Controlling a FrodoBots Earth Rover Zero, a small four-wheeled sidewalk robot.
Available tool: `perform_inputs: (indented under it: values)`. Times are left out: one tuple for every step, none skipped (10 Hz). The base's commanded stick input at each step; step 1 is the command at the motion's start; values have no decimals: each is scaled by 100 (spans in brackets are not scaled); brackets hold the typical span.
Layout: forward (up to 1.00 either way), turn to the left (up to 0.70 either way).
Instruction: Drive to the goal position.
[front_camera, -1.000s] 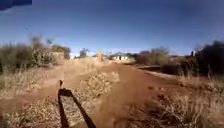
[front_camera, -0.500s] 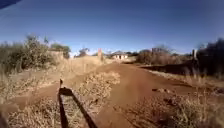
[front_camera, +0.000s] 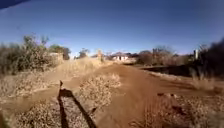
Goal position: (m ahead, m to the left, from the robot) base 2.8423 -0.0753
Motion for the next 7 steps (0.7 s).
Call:
perform_inputs:
  values:
    - [50, 0]
    - [50, -6]
    - [50, -17]
    - [50, -28]
    - [50, -39]
    - [50, -48]
    - [50, -50]
